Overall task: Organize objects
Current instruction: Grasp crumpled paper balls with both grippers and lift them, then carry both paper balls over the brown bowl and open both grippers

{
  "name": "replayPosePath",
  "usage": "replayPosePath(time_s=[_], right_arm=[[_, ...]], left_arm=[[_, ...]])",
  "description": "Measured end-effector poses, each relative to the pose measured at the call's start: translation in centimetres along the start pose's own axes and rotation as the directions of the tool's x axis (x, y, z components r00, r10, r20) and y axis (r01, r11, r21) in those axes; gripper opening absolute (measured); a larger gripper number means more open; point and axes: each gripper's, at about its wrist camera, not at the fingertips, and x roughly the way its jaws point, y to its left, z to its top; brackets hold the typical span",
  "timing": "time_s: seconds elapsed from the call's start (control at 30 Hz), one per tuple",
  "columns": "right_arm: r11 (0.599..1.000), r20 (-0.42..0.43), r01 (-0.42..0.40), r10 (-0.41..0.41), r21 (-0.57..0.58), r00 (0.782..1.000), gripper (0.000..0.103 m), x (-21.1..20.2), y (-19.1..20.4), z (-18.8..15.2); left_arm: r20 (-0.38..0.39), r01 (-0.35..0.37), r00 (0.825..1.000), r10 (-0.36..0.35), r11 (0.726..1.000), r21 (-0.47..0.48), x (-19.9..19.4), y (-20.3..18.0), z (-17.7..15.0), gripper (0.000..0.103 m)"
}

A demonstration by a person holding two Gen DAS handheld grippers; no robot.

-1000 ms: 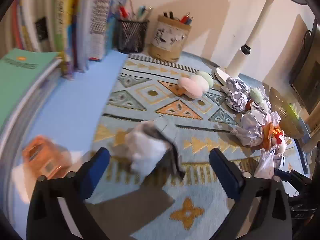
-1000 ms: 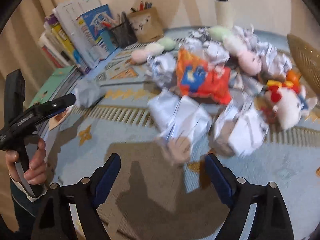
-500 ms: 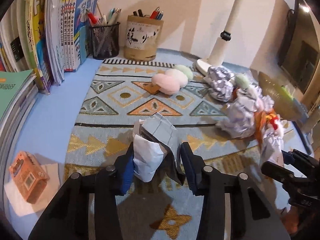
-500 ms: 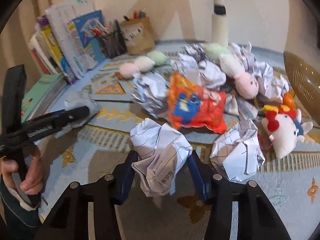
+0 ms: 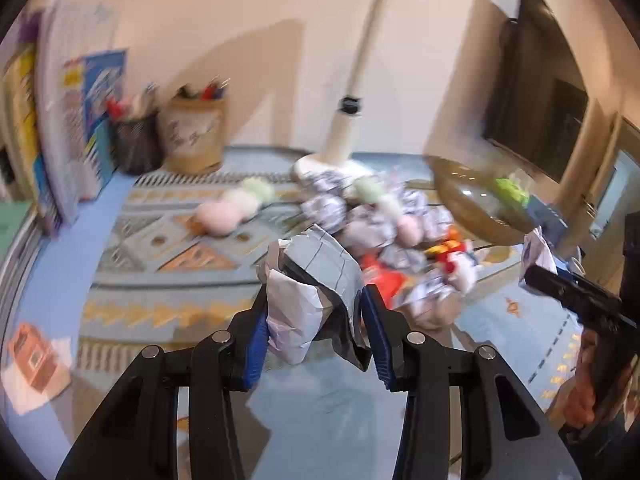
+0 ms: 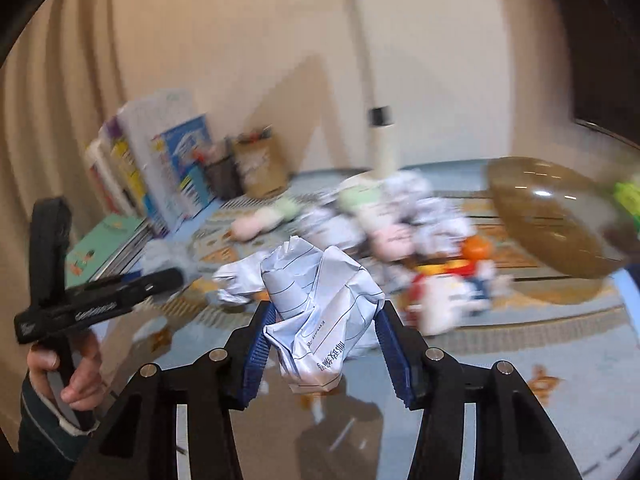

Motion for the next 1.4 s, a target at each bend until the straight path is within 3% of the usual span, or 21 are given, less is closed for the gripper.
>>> replayPosePath(time_s=[0.13, 0.3, 0.4, 0.5, 0.63, 0.73, 0.77, 0.83, 0.87, 0.9, 0.93, 0.97, 1.17, 1.4], right_arm=[[0.994, 0.041, 0.065, -0.069, 0.091, 0.997, 0.051, -2.7, -4.4, 0.7], [0.971, 0.135, 0.119, -0.149, 0.206, 0.98, 0.051, -7.2, -10.8, 4.5], [0.948, 0.175, 0.164, -0.216, 0.271, 0.961, 0.052, -9.6, -14.3, 7.3], [0.934, 0.212, 0.149, -0.225, 0.325, 0.951, 0.052, -10.5, -17.4, 9.4], [0.909, 0.169, 0.26, -0.327, 0.326, 0.93, 0.052, -9.2, -20.0, 10.4], [0.92, 0.052, 0.236, -0.264, 0.313, 0.963, 0.052, -6.5, -21.8, 10.3], [0.922, 0.019, 0.222, -0.24, 0.317, 0.97, 0.052, -5.6, -22.5, 10.1], [0.918, -0.008, 0.256, -0.267, 0.303, 0.964, 0.054, -4.8, -23.3, 10.1], [0.915, -0.012, 0.288, -0.296, 0.283, 0.955, 0.059, -4.4, -23.6, 10.3], [0.914, -0.016, 0.304, -0.311, 0.27, 0.95, 0.065, -4.1, -23.9, 10.5], [0.915, -0.021, 0.309, -0.315, 0.258, 0.949, 0.08, -3.9, -24.1, 10.6], [0.912, -0.026, 0.316, -0.32, 0.261, 0.947, 0.084, -3.7, -24.6, 10.6], [0.914, -0.008, 0.304, -0.313, 0.27, 0.95, 0.084, -4.7, -24.7, 9.3], [0.945, 0.03, 0.217, -0.231, 0.245, 0.972, 0.088, -7.6, -20.1, 9.9]], left_arm=[[0.061, 0.077, 0.995, -0.077, 0.997, 0.0, -0.2, -3.2, 3.4, 0.04], [0.133, 0.093, 0.986, -0.099, 0.994, 0.051, 1.2, -9.4, 9.3, 0.041], [0.09, 0.146, 0.984, -0.152, 0.987, 0.071, 4.8, -13.5, 11.1, 0.041], [0.04, 0.162, 0.985, -0.168, 0.979, 0.12, 8.9, -17.7, 11.9, 0.041], [0.0, 0.176, 0.984, -0.178, 0.972, 0.156, 13.3, -21.5, 12.0, 0.043], [-0.04, 0.18, 0.984, -0.176, 0.969, 0.168, 15.9, -23.1, 12.0, 0.044], [-0.044, 0.173, 0.985, -0.168, 0.969, 0.176, 16.6, -23.6, 11.9, 0.05], [-0.047, 0.146, 0.989, -0.139, 0.971, 0.188, 18.0, -24.7, 12.2, 0.072], [-0.038, 0.147, 0.989, -0.143, 0.972, 0.185, 17.9, -24.8, 12.3, 0.086], [-0.022, 0.151, 0.989, -0.149, 0.972, 0.179, 17.8, -24.7, 12.3, 0.087], [-0.013, 0.158, 0.987, -0.158, 0.971, 0.178, 17.6, -24.6, 12.3, 0.087], [-0.013, 0.164, 0.986, -0.164, 0.97, 0.178, 17.3, -24.5, 12.4, 0.087], [0.048, 0.18, 0.981, -0.187, 0.976, 0.123, 12.2, -21.1, 12.7, 0.087], [0.183, 0.072, 0.98, -0.082, 0.996, 0.061, 1.5, -16.0, 12.5, 0.087]])
